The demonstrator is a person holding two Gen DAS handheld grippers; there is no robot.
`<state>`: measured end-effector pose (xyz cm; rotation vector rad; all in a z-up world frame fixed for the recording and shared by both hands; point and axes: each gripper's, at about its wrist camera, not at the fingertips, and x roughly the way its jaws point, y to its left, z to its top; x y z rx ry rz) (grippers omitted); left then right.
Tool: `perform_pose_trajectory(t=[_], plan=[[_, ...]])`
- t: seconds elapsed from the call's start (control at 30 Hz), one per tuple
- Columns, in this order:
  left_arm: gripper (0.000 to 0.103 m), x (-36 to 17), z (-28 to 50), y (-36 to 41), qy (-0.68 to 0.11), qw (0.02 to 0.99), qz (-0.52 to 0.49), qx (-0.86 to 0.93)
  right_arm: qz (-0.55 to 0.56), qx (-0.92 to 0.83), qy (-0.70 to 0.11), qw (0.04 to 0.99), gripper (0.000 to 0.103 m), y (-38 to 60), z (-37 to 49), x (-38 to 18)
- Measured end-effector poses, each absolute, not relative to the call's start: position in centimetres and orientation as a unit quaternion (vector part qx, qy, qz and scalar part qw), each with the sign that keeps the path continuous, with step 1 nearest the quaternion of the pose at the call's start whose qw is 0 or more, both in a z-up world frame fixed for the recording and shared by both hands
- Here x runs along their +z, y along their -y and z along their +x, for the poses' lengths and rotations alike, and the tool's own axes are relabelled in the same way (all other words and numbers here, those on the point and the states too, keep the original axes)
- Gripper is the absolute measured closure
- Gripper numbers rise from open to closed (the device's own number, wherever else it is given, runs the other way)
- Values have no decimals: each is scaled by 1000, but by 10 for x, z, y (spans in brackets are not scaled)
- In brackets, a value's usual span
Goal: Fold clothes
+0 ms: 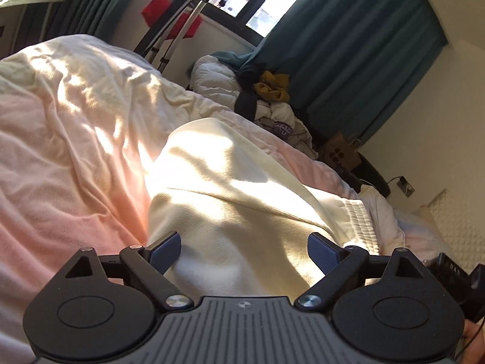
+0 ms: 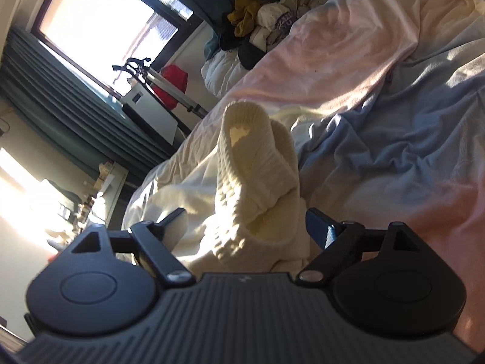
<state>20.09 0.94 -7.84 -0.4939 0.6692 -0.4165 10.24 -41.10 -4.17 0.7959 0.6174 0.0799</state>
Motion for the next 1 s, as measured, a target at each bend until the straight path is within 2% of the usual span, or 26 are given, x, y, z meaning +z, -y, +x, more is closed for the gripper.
perform_pose_trajectory(t=[0.13,0.33,0.57,0.67,0.8,0.9,0.93,1.0], plan=[[9,-90,209,-9,-334,891,-244,-188,285,28,-341,895,15,380,118,-52],[7,-113,223,-10,-357,883,-259,-163,389,60,-365,844,14,392,145,-103],[7,-128,228,-19,-368,859,-313,-168,515,138,-279,799,13,409,140,-107],[10,-130,228,-23,-366,849,-337,-174,527,165,-245,797,13,408,134,-98],[33,-136,229,-28,-364,837,-365,-181,515,143,-265,802,15,405,137,-107],[45,-140,230,-32,-363,826,-392,-179,520,117,-284,797,33,406,140,-120],[49,-141,231,-34,-364,821,-403,-179,532,115,-279,791,34,407,138,-120],[57,-142,230,-39,-357,809,-430,-182,562,116,-262,776,43,409,135,-120]])
